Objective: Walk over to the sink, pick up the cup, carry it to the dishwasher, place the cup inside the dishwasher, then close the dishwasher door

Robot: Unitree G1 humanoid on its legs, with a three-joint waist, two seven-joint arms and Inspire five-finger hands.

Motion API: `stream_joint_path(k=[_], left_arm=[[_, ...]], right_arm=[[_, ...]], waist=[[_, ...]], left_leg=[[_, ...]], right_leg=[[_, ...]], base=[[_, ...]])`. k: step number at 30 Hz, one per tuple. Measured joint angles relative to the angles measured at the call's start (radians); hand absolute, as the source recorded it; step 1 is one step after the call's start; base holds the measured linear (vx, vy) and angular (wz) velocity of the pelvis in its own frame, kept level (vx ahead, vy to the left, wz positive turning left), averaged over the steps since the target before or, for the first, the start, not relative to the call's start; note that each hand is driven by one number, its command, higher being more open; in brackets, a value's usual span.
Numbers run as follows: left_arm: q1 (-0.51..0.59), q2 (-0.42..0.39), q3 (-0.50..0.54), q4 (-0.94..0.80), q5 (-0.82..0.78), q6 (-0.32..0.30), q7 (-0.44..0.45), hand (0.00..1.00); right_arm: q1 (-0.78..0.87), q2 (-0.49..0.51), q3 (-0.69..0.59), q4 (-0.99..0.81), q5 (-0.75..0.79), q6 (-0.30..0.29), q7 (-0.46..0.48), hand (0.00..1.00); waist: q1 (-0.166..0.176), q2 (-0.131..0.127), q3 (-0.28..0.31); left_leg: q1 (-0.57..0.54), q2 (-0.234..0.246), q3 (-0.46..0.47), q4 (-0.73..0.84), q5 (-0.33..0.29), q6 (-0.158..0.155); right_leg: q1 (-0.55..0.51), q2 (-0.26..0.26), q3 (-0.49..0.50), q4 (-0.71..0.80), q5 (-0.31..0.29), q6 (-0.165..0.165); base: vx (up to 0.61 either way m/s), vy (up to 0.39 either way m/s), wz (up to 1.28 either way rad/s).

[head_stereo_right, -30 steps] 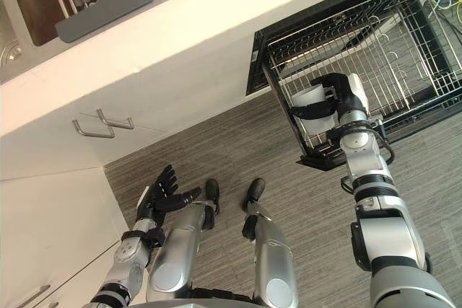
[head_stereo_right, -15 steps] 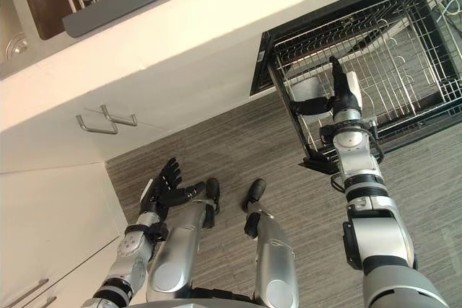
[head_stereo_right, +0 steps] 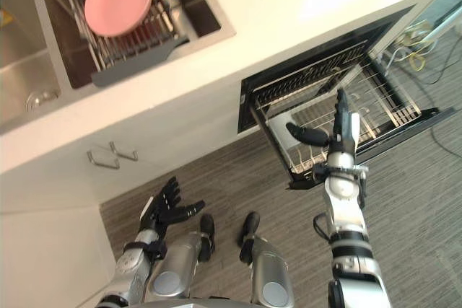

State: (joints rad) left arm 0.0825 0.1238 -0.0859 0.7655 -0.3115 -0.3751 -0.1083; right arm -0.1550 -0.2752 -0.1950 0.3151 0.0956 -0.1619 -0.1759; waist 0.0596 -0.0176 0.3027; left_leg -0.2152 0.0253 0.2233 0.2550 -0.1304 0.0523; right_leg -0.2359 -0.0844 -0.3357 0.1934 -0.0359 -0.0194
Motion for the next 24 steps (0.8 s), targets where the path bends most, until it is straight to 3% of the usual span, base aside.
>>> stream_joint_path(k=[4, 7, 10, 13, 17, 22, 24], left_arm=[[0.071, -0.001, 0.002, 0.028, 0.049, 0.0, -0.001, 1.0], [0.13, -0.003, 0.002, 0.035, 0.1, 0.001, 0.0, 1.0], [0.148, -0.007, 0.001, 0.059, 0.119, -0.001, 0.002, 1.0], [0.148, -0.011, -0.001, 0.075, 0.13, -0.004, 0.023, 1.0], [0.149, -0.012, -0.002, 0.085, 0.137, -0.012, 0.03, 1.0], [0.154, -0.013, -0.001, 0.101, 0.136, -0.025, 0.035, 1.0], [0.157, -0.014, 0.001, 0.104, 0.135, -0.04, 0.036, 1.0]], right_arm=[[0.16, 0.069, -0.012, -0.083, 0.001, -0.043, 0.047, 1.0], [0.282, 0.152, 0.011, -0.138, -0.007, -0.121, 0.076, 1.0], [0.33, 0.193, 0.041, -0.162, -0.032, -0.166, 0.092, 1.0], [0.371, 0.239, 0.083, -0.197, -0.087, -0.23, 0.097, 1.0], [0.381, 0.251, 0.113, -0.223, -0.121, -0.272, 0.098, 1.0], [0.399, 0.252, 0.123, -0.227, -0.138, -0.281, 0.102, 1.0], [0.405, 0.251, 0.123, -0.227, -0.137, -0.281, 0.116, 1.0]], waist=[[-0.026, 0.001, -0.067], [-0.039, 0.002, -0.133], [-0.049, 0.005, -0.162], [-0.052, 0.005, -0.169], [-0.054, 0.006, -0.17], [-0.054, 0.012, -0.179], [-0.055, 0.02, -0.173]], left_leg=[[0.082, -0.013, 0.006, -0.073, 0.013, -0.01], [0.161, -0.023, 0.007, -0.141, 0.025, -0.016], [0.208, -0.028, 0.007, -0.18, 0.034, -0.022], [0.265, -0.029, 0.008, -0.203, 0.038, -0.026], [0.305, -0.031, 0.007, -0.208, 0.038, -0.026], [0.337, -0.029, 0.005, -0.193, 0.029, -0.037], [0.327, -0.012, 0.009, -0.113, -0.018, -0.039]], right_leg=[[0.07, 0.004, 0.005, -0.054, 0.01, 0.015], [0.142, 0.012, 0.006, -0.11, 0.017, 0.025], [0.18, 0.014, 0.005, -0.128, 0.018, 0.027], [0.23, 0.017, 0.005, -0.137, 0.018, 0.029], [0.27, 0.017, 0.005, -0.138, 0.015, 0.032], [0.301, 0.015, 0.007, -0.117, 0.001, 0.03], [0.302, 0.012, 0.015, -0.06, -0.035, 0.025]], base=[[0.11, 0.046, -0.05], [0.08, 0.035, -0.02], [0.05, 0.025, -0.01], [0.0, 0.002, -0.01], [-0.01, 0.0, 0.0], [-0.03, -0.004, 0.0], [-0.04, -0.025, -0.06]])
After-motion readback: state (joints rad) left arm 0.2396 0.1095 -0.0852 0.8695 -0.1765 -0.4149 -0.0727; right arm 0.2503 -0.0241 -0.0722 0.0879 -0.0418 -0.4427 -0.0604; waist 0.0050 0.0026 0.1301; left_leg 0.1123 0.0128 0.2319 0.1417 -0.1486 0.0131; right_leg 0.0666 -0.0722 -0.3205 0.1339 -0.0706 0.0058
